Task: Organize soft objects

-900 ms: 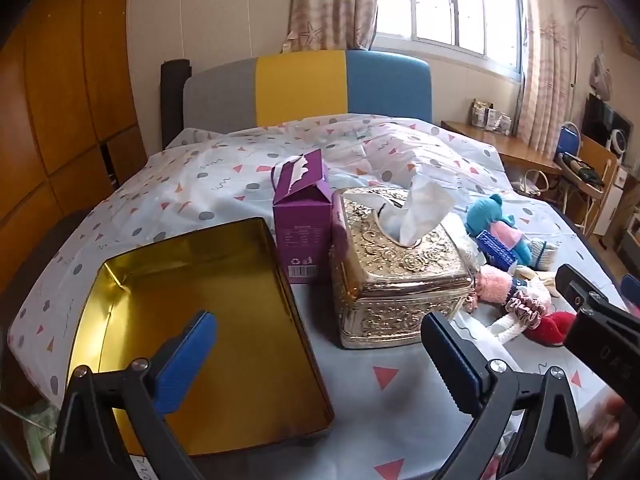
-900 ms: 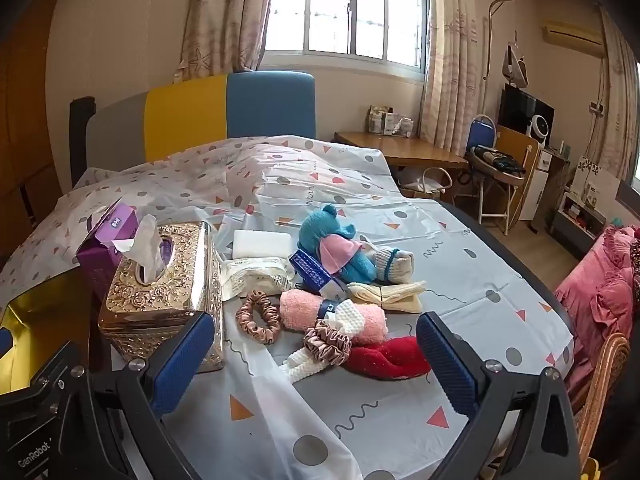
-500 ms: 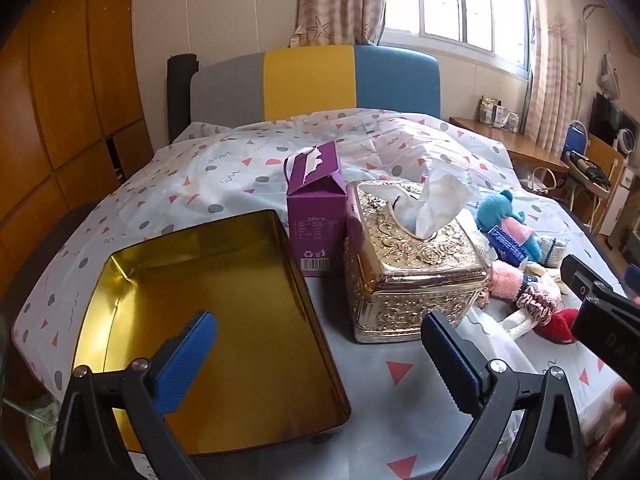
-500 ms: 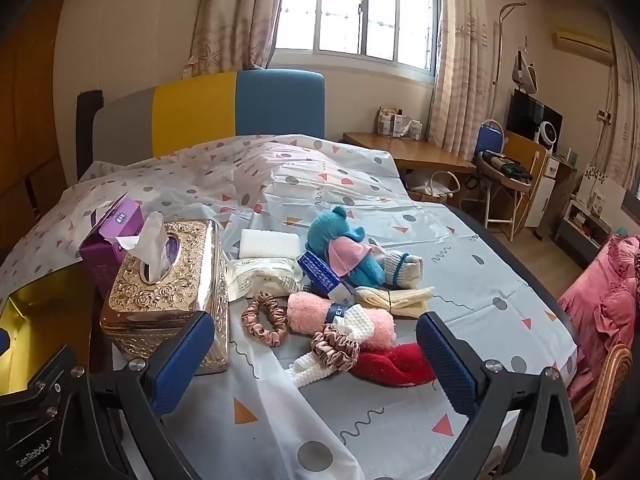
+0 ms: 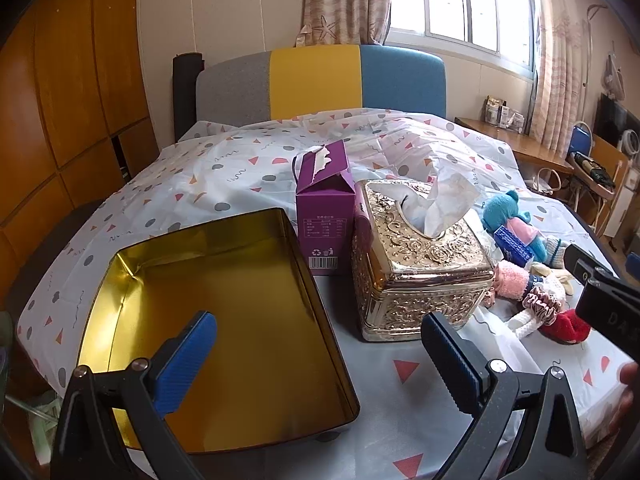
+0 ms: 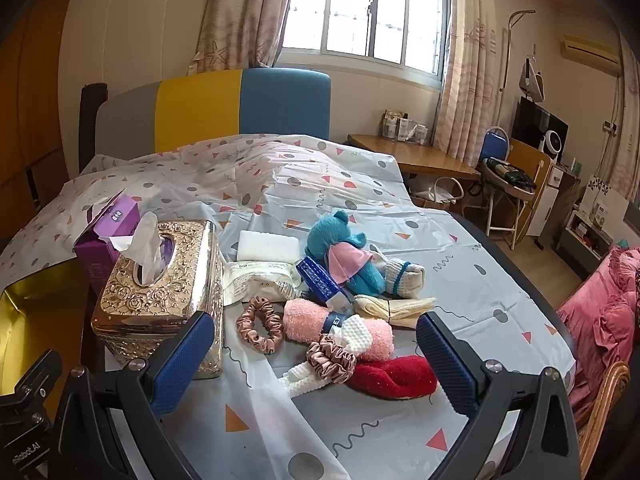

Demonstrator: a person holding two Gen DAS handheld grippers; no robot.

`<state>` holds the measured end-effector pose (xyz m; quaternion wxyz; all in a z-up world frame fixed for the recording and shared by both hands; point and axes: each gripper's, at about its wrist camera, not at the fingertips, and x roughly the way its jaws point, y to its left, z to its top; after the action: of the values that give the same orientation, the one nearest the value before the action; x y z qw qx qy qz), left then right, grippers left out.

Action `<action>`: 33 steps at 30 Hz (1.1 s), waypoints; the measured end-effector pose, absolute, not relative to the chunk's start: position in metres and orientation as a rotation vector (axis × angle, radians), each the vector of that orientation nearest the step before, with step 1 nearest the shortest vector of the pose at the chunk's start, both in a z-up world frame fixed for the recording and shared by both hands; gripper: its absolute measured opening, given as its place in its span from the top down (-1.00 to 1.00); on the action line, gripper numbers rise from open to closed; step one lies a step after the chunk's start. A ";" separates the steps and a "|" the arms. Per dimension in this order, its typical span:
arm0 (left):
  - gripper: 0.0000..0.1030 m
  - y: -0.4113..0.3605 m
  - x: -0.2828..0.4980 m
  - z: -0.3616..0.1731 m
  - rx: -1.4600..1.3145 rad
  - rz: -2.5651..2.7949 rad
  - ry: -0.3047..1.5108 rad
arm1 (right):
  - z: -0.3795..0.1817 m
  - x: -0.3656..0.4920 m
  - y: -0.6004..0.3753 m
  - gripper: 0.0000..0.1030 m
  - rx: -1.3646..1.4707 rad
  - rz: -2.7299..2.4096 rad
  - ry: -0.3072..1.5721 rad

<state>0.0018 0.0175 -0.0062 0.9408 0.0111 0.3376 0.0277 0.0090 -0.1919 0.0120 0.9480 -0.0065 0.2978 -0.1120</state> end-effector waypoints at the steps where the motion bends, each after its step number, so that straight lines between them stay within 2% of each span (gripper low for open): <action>1: -1.00 0.017 0.001 -0.006 0.024 0.058 0.688 | 0.013 0.009 -0.193 -1.00 -0.017 -0.228 0.604; 20: -1.00 0.015 -0.001 -0.006 0.046 0.065 0.687 | 0.026 0.023 -0.228 -1.00 -0.030 -0.246 0.578; 33: -1.00 0.006 -0.003 -0.007 0.083 0.059 0.685 | 0.017 0.046 -0.299 -1.00 0.028 -0.285 0.588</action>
<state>-0.0034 0.0057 -0.0074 0.9407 0.0409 0.3355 0.0289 0.0459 -0.2994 0.0168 0.9471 0.0136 0.2886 -0.1399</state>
